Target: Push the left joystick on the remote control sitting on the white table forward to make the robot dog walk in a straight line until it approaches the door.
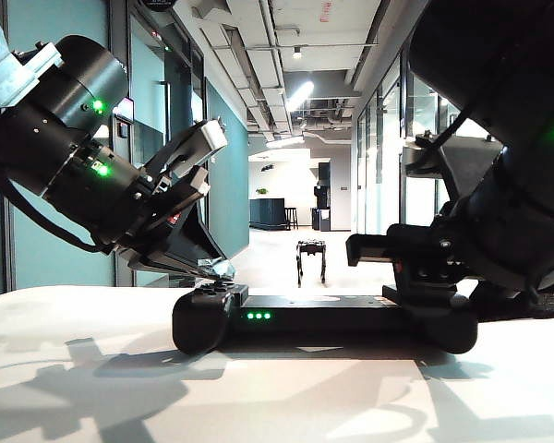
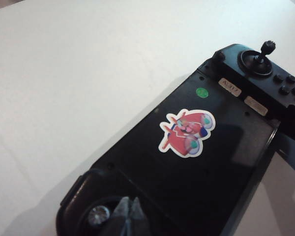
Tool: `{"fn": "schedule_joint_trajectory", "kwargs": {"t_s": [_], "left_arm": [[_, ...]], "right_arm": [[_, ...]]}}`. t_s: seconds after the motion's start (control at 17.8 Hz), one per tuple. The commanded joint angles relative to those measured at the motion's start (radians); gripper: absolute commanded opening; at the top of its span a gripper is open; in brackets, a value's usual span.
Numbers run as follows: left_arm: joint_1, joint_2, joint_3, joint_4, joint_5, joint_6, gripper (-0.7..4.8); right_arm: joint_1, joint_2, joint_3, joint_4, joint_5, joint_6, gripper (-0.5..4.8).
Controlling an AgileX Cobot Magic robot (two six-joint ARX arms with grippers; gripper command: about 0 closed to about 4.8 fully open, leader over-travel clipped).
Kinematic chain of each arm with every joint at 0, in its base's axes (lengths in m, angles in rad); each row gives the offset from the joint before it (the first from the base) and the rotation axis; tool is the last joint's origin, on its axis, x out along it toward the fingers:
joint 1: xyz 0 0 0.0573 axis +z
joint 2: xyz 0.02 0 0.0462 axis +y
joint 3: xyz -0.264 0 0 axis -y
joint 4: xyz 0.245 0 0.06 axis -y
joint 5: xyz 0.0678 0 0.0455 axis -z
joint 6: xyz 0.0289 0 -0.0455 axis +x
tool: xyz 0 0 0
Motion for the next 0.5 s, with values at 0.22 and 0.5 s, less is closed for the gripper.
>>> {"fn": "schedule_joint_trajectory", "kwargs": {"t_s": [0.22, 0.5], "left_arm": [[0.002, -0.002, 0.003, 0.01, -0.01, 0.003, -0.06], [0.002, -0.005, 0.003, -0.007, 0.004, -0.012, -0.06]], "right_arm": [[0.0, -0.005, 0.002, 0.01, -0.011, 0.008, 1.07], [-0.001, -0.005, 0.002, 0.01, -0.01, 0.006, 1.07]]}}
